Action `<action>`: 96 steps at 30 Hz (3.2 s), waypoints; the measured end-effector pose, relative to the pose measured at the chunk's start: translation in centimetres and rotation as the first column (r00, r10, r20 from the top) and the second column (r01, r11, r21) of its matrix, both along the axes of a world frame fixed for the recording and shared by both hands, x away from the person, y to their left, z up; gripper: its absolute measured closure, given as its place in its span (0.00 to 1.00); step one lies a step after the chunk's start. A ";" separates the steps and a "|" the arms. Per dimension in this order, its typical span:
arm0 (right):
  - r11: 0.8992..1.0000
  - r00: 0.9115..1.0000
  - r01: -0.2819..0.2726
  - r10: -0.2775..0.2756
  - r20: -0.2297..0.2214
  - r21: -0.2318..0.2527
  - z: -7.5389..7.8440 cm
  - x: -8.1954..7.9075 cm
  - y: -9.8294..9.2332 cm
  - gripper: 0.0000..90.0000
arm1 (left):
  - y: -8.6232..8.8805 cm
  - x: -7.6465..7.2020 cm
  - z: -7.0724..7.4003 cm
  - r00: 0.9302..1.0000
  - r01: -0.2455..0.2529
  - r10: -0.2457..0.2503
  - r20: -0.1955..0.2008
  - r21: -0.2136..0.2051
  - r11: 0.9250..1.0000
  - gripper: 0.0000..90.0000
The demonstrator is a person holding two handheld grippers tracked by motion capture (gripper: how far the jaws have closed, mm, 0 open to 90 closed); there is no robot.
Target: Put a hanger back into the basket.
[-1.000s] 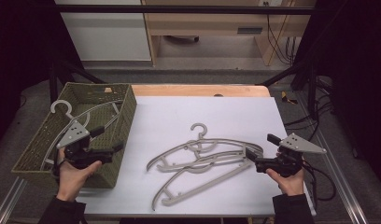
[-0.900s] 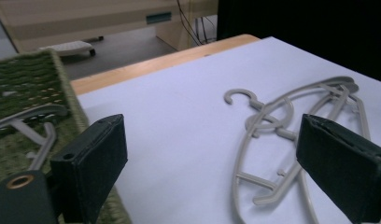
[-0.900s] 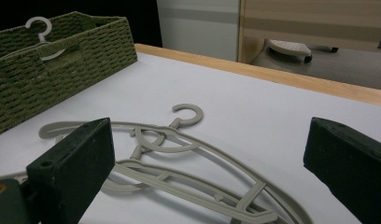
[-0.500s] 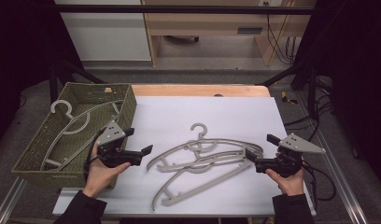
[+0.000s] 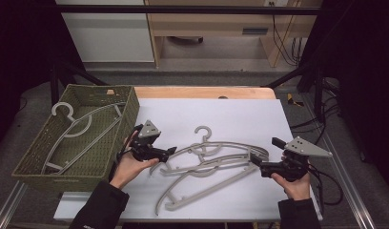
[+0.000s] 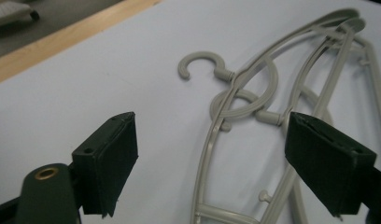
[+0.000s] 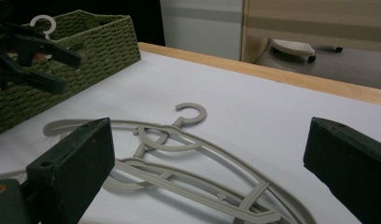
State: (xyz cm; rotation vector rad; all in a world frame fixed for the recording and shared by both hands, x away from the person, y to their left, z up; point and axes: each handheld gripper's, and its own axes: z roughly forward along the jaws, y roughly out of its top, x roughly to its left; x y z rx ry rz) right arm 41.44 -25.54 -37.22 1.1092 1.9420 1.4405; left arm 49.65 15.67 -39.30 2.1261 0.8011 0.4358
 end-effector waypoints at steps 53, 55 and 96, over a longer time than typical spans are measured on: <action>1.000 1.000 -0.022 0.022 -0.002 -0.011 0.0 0.1 0.1 0.02 | -5.2 2.8 -6.0 0.964 0.144 -0.057 -0.261 0.329 0.933 0.77; 1.000 1.000 -0.021 0.021 -0.003 -0.009 0.0 0.1 0.1 0.02 | -5.3 3.0 -6.0 0.964 0.147 -0.062 -0.259 0.321 0.936 0.78; 1.000 1.000 -0.019 0.019 0.004 0.003 0.3 -0.2 -0.1 0.02 | -3.4 0.3 -2.2 0.985 0.071 -0.042 -0.168 0.172 0.983 0.92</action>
